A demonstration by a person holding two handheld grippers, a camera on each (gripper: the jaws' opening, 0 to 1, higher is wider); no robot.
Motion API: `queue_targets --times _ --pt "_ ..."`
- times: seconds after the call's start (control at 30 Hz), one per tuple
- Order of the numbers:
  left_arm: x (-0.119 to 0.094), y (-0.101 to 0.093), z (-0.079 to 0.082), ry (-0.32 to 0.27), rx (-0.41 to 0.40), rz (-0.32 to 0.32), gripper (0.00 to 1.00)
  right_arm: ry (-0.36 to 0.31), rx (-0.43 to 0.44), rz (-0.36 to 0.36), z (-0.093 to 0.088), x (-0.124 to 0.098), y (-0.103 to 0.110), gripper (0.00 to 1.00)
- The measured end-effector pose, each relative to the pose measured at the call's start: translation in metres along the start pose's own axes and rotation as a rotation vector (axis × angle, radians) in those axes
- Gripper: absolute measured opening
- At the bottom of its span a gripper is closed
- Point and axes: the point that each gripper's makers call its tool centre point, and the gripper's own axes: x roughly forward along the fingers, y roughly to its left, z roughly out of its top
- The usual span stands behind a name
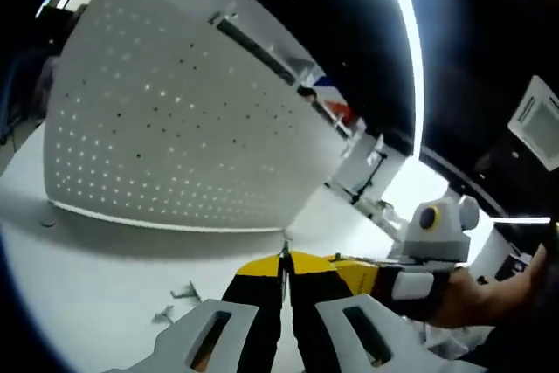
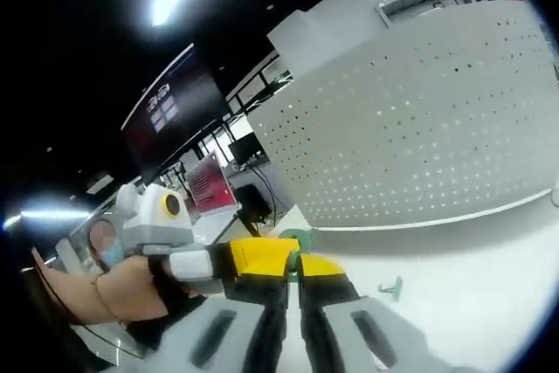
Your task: Insert the hook assembly into the mounting plate slot until the hook locks in place.
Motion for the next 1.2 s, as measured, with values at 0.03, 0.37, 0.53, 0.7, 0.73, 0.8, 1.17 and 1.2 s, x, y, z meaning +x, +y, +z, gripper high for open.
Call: queue_targets --times 0.03,0.37,0.53,0.7,0.73,0.8,1.17,1.2 --pt "0.000 0.000 0.002 -0.009 0.008 0.000 0.01 -0.004 -0.012 -0.003 0.002 0.000 0.001 0.00" --pt "-0.010 0.004 0.020 -0.093 0.064 0.011 0.14 -0.004 -0.100 -0.033 0.009 0.001 0.000 0.00" --pt "-0.021 0.013 0.030 -0.136 0.091 0.048 0.35 -0.046 -0.043 -0.038 0.016 0.002 -0.001 0.00" --pt "-0.030 0.016 0.027 -0.129 0.100 0.050 0.54 -0.078 -0.080 -0.058 0.026 0.003 -0.002 0.00" --pt "-0.031 0.015 0.026 -0.121 0.105 0.049 0.56 -0.089 -0.088 -0.066 0.029 0.004 -0.003 0.00" --pt "-0.033 0.010 0.020 -0.096 0.128 0.031 0.59 -0.099 -0.101 -0.078 0.031 0.005 -0.004 0.00" --pt "-0.035 -0.010 0.002 -0.071 0.194 -0.017 0.90 -0.171 -0.213 -0.141 0.050 0.009 -0.005 0.00" --pt "-0.035 -0.010 0.000 -0.068 0.199 -0.015 0.91 -0.180 -0.215 -0.147 0.052 0.009 -0.006 0.00"
